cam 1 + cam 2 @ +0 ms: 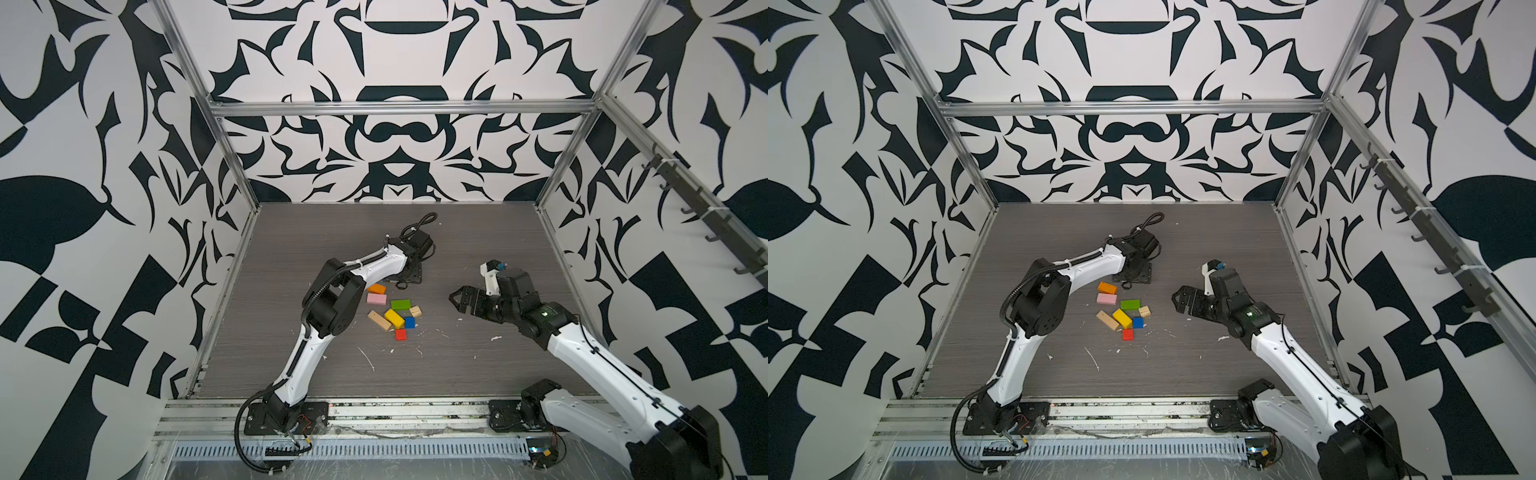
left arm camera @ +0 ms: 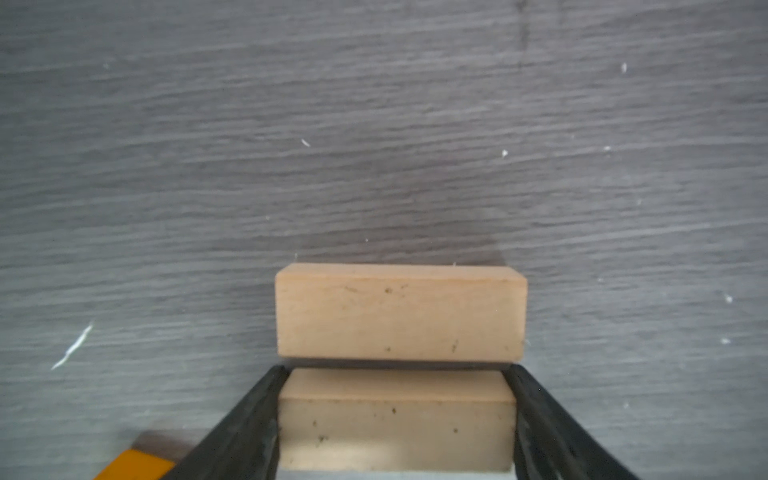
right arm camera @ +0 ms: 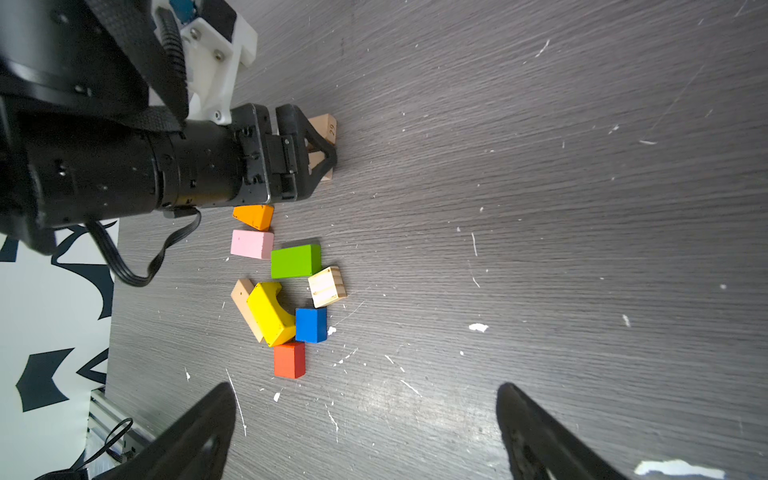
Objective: Build the wood block tower
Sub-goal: 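Lower the second wooden block onto the placed block with the left gripper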
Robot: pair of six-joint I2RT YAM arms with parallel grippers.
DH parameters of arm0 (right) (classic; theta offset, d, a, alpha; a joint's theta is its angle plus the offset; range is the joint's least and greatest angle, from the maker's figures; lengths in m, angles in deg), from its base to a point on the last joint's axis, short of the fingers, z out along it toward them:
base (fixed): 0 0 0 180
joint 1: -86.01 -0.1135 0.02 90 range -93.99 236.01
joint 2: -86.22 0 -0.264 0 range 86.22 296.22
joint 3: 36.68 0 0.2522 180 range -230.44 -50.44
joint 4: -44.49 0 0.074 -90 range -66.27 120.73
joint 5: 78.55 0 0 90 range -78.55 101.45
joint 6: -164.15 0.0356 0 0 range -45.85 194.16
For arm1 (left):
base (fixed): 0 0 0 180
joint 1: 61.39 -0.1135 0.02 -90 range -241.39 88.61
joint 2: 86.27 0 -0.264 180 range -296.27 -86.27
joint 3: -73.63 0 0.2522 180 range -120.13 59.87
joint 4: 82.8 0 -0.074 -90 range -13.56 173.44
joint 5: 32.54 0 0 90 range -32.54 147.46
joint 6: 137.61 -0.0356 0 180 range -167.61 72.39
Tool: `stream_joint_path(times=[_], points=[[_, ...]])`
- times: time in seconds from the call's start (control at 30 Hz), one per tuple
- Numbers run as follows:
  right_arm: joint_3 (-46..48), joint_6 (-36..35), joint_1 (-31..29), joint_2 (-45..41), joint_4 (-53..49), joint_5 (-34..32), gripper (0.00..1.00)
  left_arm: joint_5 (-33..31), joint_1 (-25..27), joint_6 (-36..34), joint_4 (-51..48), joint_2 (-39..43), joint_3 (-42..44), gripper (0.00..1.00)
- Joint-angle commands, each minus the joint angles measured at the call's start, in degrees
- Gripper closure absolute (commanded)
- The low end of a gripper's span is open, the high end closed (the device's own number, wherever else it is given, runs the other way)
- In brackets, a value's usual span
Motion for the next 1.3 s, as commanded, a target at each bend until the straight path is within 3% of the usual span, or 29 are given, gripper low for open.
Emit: stream_joint_path(times=[0.0, 1.27], points=[[-0.7, -0.9, -0.2, -0.5, -0.5, -0.3, 0.00, -1.6, 0.2, -0.1, -2.5, -2.1, -0.8, 0.43], [-0.6, -1.3, -0.2, -0.6, -1.0, -0.5, 0.00, -2.1, -1.0, 1.7, -2.9, -3.4, -1.5, 0.42]])
